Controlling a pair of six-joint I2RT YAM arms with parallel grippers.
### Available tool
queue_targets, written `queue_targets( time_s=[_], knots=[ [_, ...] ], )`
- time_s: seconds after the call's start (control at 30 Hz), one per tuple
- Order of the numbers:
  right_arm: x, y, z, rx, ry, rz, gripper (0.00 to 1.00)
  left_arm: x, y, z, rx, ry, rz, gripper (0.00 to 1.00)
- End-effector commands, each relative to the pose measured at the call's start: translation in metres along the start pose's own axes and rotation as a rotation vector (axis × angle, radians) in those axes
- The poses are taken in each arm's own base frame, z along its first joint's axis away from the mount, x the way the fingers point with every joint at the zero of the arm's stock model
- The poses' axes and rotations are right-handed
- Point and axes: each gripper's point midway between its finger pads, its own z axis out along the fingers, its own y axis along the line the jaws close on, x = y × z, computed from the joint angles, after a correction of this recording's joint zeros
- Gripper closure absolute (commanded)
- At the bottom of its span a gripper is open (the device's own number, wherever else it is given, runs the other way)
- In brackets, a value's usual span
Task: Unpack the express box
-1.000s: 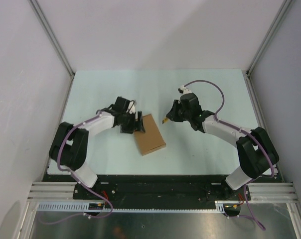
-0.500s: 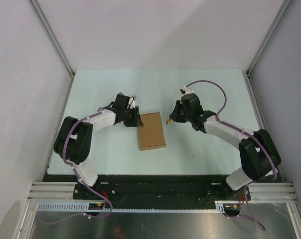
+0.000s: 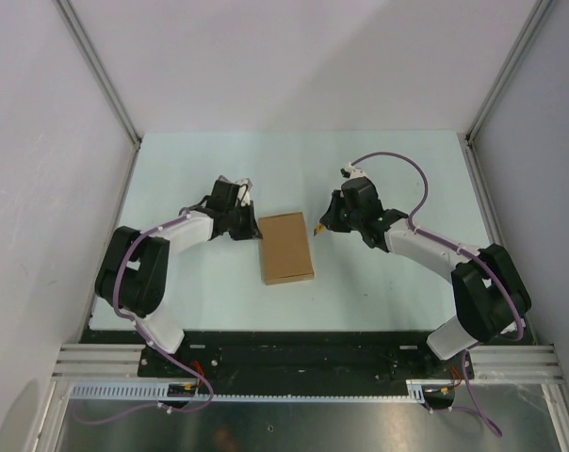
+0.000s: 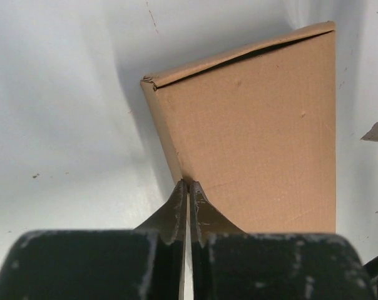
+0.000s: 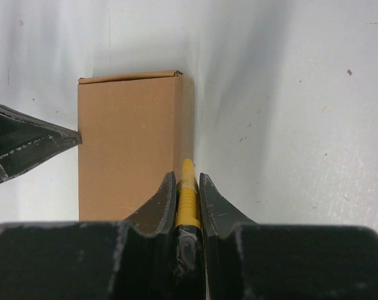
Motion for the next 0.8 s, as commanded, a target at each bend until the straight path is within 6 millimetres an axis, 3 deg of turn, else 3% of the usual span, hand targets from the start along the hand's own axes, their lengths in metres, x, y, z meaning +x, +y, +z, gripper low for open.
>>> queue_targets(
  time_s=[0.0,0.43,0.77],
  knots=[
    [-0.026,0.015,-0.008,-0.028,-0.082,0.014,1.00,0.022,0.020,0.006,-0.056,0.067,0.010,0.99],
    [-0.028,0.016,-0.005,-0.029,-0.091,0.022,1.00,0.065,0.070,0.004,-0.220,0.242,-0.088,1.00],
    [-0.027,0.018,-0.004,-0.035,-0.091,0.014,1.00,0.079,0.069,0.005,-0.183,0.327,-0.142,1.00]
  ],
)
